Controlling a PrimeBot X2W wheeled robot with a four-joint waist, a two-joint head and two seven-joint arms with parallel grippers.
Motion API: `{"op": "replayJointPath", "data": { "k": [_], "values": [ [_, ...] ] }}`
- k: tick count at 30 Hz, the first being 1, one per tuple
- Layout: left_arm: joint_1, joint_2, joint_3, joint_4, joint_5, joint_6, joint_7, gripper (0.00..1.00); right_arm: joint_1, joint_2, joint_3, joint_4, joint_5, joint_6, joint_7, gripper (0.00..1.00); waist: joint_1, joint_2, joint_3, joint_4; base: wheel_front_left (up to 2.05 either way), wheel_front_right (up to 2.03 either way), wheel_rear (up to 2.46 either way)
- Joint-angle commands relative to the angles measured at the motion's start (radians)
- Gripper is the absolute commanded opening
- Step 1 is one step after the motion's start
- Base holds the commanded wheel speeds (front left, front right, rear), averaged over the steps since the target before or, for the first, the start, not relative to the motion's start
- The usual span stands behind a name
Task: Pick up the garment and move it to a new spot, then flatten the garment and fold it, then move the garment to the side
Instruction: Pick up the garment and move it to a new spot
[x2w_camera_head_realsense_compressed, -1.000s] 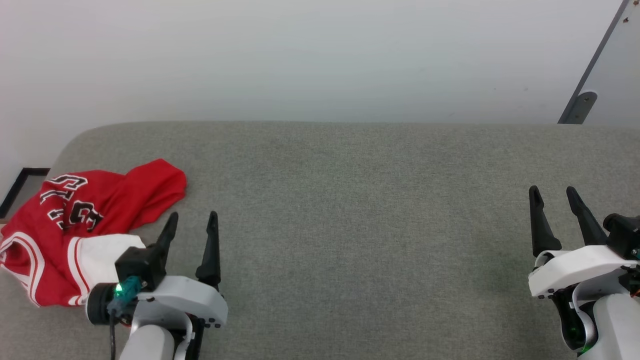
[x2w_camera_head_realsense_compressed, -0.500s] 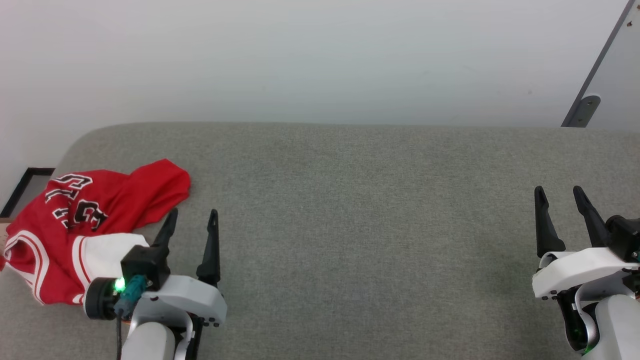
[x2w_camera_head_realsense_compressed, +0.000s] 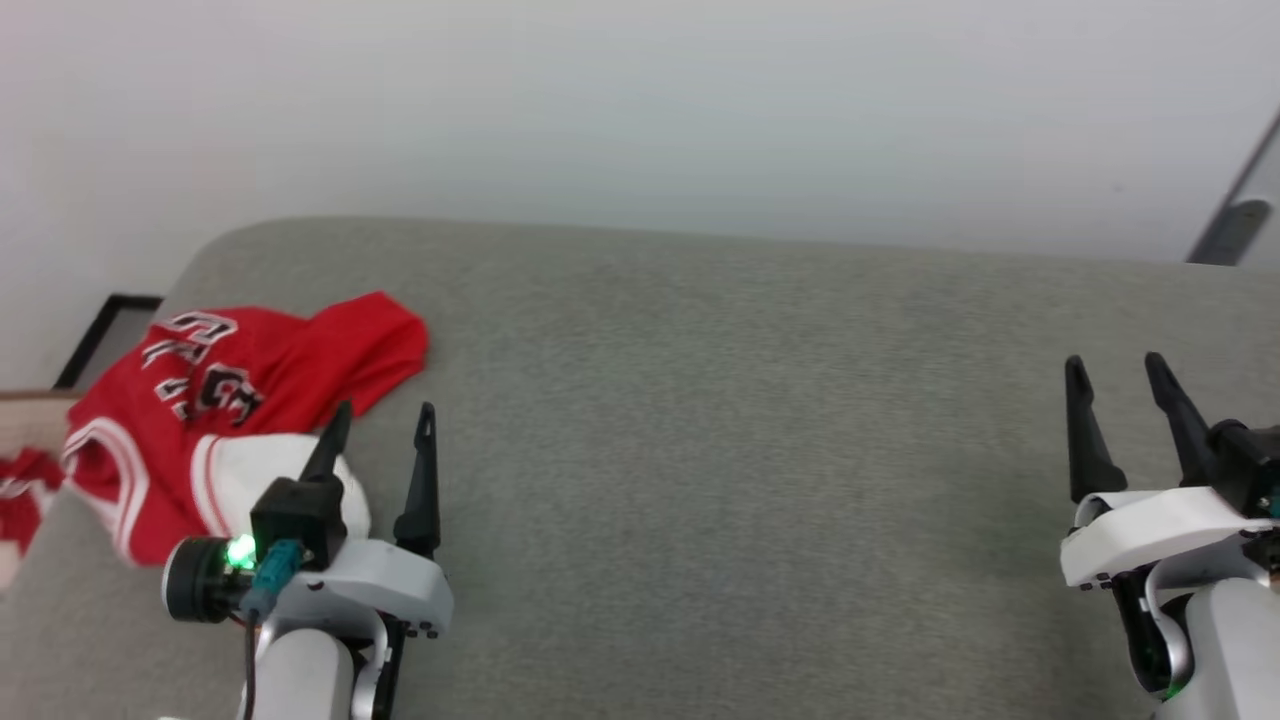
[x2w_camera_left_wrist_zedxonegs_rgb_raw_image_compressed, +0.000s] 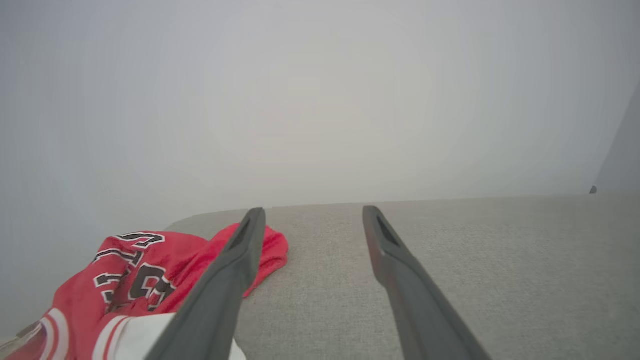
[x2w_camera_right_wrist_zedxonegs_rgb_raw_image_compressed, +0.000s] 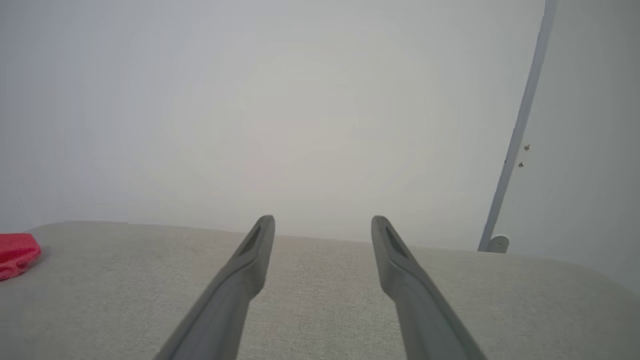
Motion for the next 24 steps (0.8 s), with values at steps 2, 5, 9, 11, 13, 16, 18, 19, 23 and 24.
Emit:
{"op": "replayJointPath", "data": {
  "k": [2,5,9,11,13,16,18,19,23,24],
  "values": [
    [-0.003,-0.007,0.014,0.011,0.005,0.014,0.0,1.0,-0.007,-0.004,0.027,-0.009,0.007,-0.001,-0.005,1.0,0.0,0.0,0.025,0.078,0.0,0.0,0.0],
    [0.006,-0.011,0.022,0.013,0.004,0.017,0.0,1.0,-0.009,-0.003,0.047,-0.014,0.011,-0.001,-0.005,1.0,0.0,0.0,0.031,0.112,0.0,0.0,0.0],
    [0.026,-0.023,0.036,0.004,0.003,0.027,0.0,1.0,-0.014,0.002,0.083,-0.022,0.019,-0.001,-0.005,1.0,0.0,0.0,0.037,0.183,0.0,0.0,0.0],
    [0.037,-0.029,0.045,-0.002,-0.002,0.034,0.0,1.0,-0.016,0.004,0.101,-0.026,0.022,-0.001,-0.005,1.0,0.0,0.0,0.04,0.218,0.0,0.0,0.0],
    [0.047,-0.037,0.051,-0.007,-0.004,0.039,0.0,1.0,-0.014,0.007,0.11,-0.03,0.025,-0.001,-0.005,1.0,0.0,0.0,0.041,0.255,0.0,0.0,0.0],
    [0.064,-0.048,0.068,-0.021,-0.01,0.049,0.0,1.0,-0.014,0.015,0.14,-0.033,0.033,-0.001,-0.005,1.0,0.0,0.0,0.04,0.301,0.0,0.0,0.0],
    [0.076,-0.055,0.073,-0.026,-0.013,0.052,0.0,1.0,-0.015,0.019,0.157,-0.029,0.036,-0.001,-0.005,1.0,0.0,0.0,0.038,0.331,0.0,0.0,0.0],
    [0.08,-0.058,0.075,-0.029,-0.013,0.052,0.0,1.0,-0.016,0.021,0.167,-0.026,0.038,-0.001,-0.005,1.0,0.0,0.0,0.037,0.345,0.0,0.0,0.0],
    [0.102,-0.068,0.093,-0.043,-0.023,0.062,0.0,1.0,-0.026,0.033,0.201,-0.012,0.047,-0.001,-0.005,1.0,0.0,0.0,0.026,0.398,0.0,0.0,0.0],
    [0.11,-0.071,0.097,-0.047,-0.025,0.069,0.0,1.0,-0.03,0.037,0.208,-0.011,0.048,-0.001,-0.005,1.0,0.0,0.0,0.024,0.41,0.0,0.0,0.0]
  ]
}}
